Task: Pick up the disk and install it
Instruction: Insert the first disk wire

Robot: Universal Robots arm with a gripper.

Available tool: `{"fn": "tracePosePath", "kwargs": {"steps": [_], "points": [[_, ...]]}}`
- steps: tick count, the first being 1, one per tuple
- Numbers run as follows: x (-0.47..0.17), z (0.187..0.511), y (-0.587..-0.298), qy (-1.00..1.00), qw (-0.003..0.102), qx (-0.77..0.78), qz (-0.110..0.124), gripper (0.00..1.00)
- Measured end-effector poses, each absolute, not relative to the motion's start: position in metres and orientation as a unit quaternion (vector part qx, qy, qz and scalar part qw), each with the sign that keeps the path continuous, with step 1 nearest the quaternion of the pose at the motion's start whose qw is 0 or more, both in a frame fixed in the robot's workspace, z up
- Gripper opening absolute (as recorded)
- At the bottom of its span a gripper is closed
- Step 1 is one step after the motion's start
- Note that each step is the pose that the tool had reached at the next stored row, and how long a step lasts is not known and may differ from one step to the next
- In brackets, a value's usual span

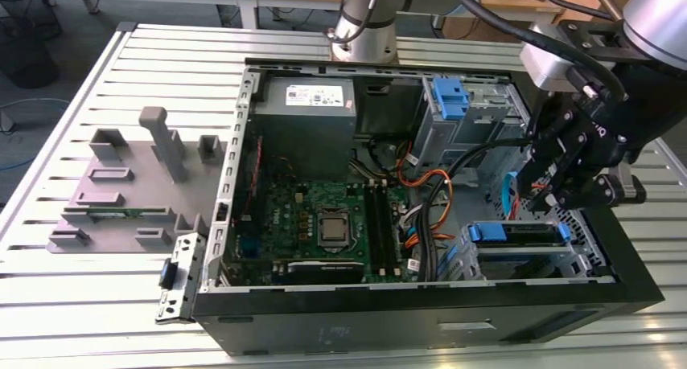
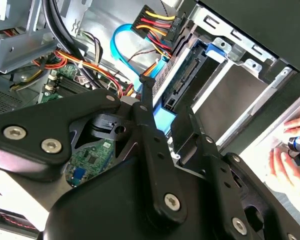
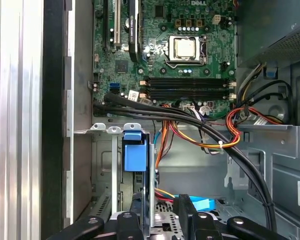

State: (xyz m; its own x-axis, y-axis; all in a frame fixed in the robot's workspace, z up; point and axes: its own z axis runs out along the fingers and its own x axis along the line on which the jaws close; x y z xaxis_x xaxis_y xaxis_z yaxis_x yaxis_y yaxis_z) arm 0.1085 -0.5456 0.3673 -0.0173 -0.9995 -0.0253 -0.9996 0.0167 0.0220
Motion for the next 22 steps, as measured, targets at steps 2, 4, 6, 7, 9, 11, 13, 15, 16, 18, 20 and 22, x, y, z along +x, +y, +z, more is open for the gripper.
{"fn": "tracePosePath", "kwargs": {"steps": [2,4,6,7,9,11,13,15,16,18,20,22], "points": [[0.1085,0.3698,-0.5455,0.713,0.001,-0.701,0.017,0.42],[0.1085,0.373,-0.5455,0.713,0.001,-0.701,0.017,0.42],[0.1085,0.3743,-0.5455,0.713,0.001,-0.701,0.017,0.42],[0.1085,0.3743,-0.5455,0.713,0.001,-0.701,0.017,0.42],[0.1087,0.3738,-0.5453,0.713,0.001,-0.701,0.017,0.42],[0.1093,0.373,-0.5448,0.713,0.001,-0.701,0.017,0.42],[0.1108,0.3722,-0.5445,0.713,0.001,-0.701,0.017,0.42],[0.1132,0.3713,-0.5445,0.713,0.001,-0.701,0.017,0.42],[0.1144,0.371,-0.5445,0.713,0.001,-0.701,0.017,0.42],[0.1158,0.3691,-0.5444,0.713,0.001,-0.701,0.017,0.42],[0.1164,0.3662,-0.5445,0.713,0.001,-0.701,0.017,0.42],[0.1164,0.3651,-0.5445,0.713,0.001,-0.701,0.017,0.42]]}}
